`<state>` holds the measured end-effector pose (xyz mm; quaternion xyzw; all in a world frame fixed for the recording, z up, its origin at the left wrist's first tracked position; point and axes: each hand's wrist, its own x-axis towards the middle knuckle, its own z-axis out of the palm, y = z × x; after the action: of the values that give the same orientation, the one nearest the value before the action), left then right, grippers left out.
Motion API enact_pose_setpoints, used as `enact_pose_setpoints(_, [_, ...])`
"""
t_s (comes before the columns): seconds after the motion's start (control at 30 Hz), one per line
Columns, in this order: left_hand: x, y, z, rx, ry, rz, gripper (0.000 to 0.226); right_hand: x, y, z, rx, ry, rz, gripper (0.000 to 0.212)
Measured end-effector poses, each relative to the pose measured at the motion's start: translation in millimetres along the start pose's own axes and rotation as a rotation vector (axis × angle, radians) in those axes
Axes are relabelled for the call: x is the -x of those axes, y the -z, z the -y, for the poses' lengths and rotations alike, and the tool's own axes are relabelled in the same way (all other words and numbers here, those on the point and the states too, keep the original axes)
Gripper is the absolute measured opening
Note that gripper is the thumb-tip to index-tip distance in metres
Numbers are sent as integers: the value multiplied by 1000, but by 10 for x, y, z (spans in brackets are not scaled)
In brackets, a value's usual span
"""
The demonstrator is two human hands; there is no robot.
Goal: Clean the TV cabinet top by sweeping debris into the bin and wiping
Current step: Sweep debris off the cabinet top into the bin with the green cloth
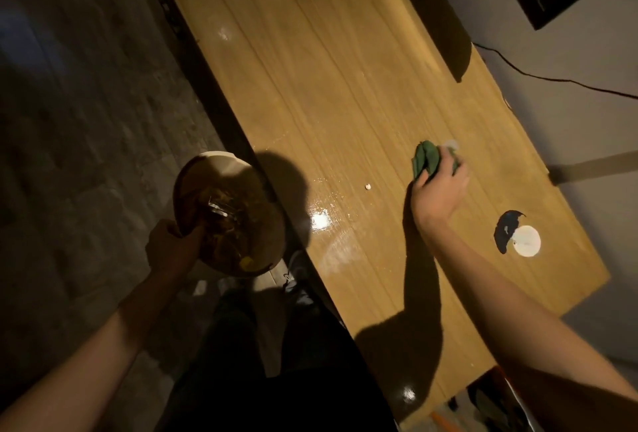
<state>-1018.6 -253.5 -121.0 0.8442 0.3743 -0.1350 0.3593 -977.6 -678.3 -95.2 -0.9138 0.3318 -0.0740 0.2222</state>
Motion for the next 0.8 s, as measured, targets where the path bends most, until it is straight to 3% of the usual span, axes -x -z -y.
enact_pose_setpoints(0.27, [19,142,69,6,-13,64,30,1328,-485,902,-51,179,144,59])
enact_pose_setpoints(0.5, [29,199,167,64,10,174,29,2243,-768,1409,-221,387,383,60])
enact_pose_setpoints(0.6, [46,244,215,49,20,198,33,2392,-792,1427,-142,419,454,77])
enact_pose_setpoints(0.8, [133,317,209,46,12,223,36,2071,-496,1264,-322,306,337,54])
